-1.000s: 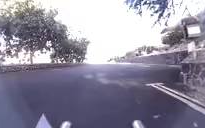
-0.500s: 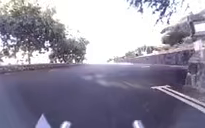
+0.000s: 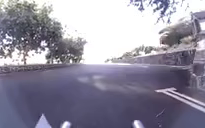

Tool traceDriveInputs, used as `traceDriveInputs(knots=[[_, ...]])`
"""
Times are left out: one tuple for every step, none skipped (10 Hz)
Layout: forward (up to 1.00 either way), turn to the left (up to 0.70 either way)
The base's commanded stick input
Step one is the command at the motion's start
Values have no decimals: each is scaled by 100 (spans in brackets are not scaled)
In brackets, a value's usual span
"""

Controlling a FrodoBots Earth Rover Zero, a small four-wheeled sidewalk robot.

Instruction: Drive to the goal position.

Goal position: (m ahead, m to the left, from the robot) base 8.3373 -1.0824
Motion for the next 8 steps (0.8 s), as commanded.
traceDriveInputs(knots=[[69, -7], [69, -25], [69, -14], [69, -3], [69, 3], [69, 3], [69, 3], [69, 3]])
